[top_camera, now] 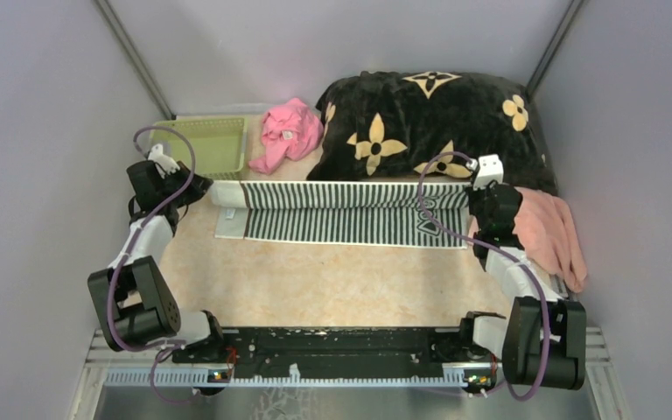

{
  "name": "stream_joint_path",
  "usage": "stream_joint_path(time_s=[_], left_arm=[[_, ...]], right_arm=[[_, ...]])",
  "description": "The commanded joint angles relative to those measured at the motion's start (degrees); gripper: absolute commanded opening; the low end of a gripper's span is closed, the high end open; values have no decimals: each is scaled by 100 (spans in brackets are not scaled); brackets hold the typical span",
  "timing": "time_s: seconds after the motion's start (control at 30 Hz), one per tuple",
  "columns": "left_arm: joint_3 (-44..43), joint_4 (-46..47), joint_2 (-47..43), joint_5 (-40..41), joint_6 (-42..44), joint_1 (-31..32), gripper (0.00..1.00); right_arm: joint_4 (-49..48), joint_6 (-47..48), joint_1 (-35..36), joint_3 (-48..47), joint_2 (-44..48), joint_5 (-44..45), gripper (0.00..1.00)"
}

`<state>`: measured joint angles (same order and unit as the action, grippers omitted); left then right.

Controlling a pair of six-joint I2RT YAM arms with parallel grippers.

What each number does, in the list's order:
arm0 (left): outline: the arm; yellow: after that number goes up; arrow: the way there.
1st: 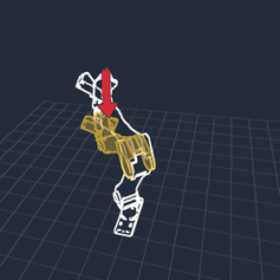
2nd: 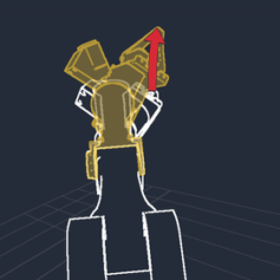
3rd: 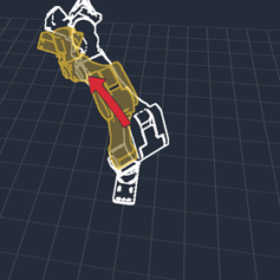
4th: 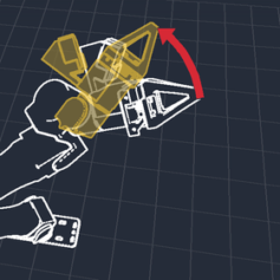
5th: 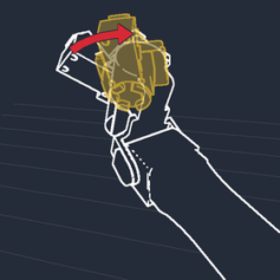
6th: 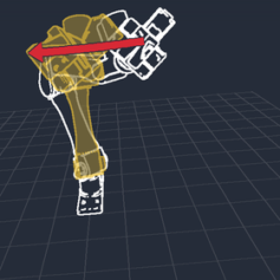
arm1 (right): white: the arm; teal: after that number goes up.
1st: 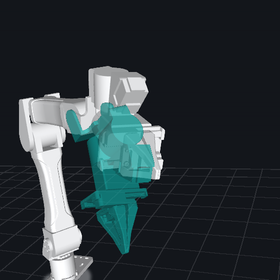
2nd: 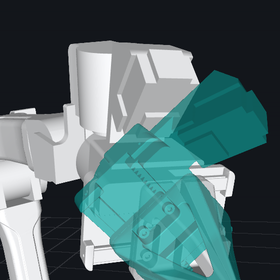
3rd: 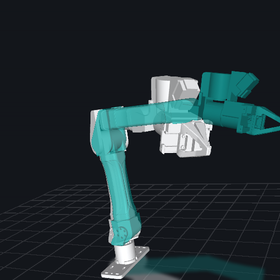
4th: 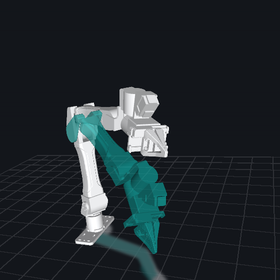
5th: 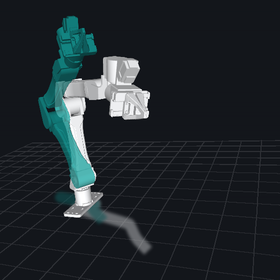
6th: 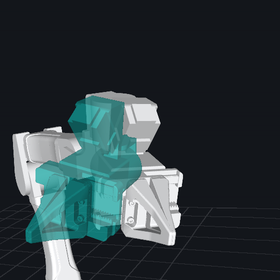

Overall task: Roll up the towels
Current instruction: Fold the towel at the center of the board.

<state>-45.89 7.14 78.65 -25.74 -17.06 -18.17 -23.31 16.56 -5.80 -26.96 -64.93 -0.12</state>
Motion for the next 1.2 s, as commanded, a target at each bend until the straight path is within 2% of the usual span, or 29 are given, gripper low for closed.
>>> stream_joint_path(time_s=[0.0,0.37,0.57,0.63,0.7,0.77,0.9,1.0,1.17], left_arm=[[269,-89,-295,417,-53,-105,0],[775,-403,-622,683,-349,-107,2],[1099,-475,-933,845,-585,-107,11],[1211,-483,-1110,974,-655,-108,20],[1325,-494,-1335,1103,-709,-107,27],[1364,-538,-1505,1189,-748,-109,36],[1341,-760,-1847,1233,-799,-107,47],[1272,-966,-2141,1267,-733,-107,50],[1013,-1401,-2161,937,-661,-90,52]], right_arm=[[176,-243,-70,91,310,421,0],[560,-437,-70,615,835,368,5],[1004,-308,-63,671,1099,253,22],[1116,-371,-64,696,1287,239,30],[1271,-386,-62,671,1487,202,44],[1420,-495,-61,608,1684,360,53],[1518,-660,-61,566,2256,601,57],[1718,-705,-60,408,2604,590,63],[2577,-1722,-59,-266,2788,770,66]])
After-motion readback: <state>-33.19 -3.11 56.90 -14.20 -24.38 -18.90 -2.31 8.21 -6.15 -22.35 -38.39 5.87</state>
